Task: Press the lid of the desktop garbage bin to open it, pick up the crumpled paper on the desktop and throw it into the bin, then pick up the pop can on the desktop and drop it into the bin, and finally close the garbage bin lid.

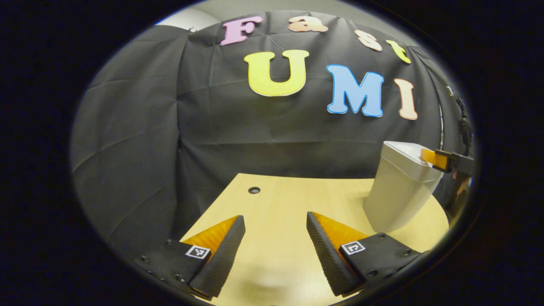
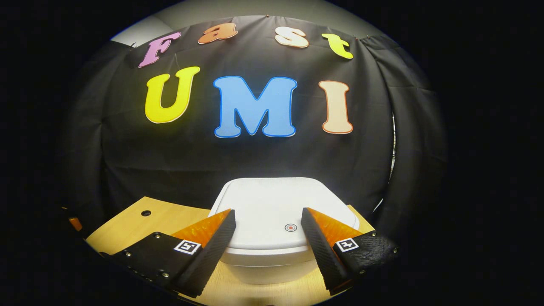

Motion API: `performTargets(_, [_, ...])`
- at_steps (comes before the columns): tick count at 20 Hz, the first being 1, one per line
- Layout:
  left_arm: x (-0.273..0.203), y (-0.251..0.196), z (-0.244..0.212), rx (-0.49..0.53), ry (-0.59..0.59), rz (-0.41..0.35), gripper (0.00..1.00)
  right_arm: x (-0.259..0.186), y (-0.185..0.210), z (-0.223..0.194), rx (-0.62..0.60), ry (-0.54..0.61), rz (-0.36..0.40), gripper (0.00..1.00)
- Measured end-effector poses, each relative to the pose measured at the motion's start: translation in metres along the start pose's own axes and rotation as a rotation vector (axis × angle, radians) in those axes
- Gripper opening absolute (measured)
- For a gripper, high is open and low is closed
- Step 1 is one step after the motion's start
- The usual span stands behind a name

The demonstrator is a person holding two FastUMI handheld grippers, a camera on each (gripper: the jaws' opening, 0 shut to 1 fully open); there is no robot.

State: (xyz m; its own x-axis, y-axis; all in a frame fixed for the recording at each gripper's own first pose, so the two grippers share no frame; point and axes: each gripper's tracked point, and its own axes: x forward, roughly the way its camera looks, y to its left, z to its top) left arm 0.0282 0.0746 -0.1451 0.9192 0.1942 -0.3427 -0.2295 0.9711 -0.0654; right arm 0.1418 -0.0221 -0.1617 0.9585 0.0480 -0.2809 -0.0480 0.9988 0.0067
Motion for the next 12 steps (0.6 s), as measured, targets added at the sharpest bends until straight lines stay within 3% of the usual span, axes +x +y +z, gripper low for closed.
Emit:
performTargets(5, [0.000, 0.003, -0.004, -0.009, -0.004, 0.004, 1.00, -0.003, 0.000, -0.001, -0.004, 0.012, 0.008, 1.00])
performTargets(6, [0.000, 0.002, -0.003, -0.012, -0.005, 0.003, 0.96, -0.003, 0.000, -0.002, -0.006, 0.012, 0.009, 1.00])
performTargets(12, [0.000, -0.005, -0.011, -0.024, -0.004, -0.009, 0.96, -0.012, 0.000, -0.008, 0.024, 0.030, 0.030, 1.00])
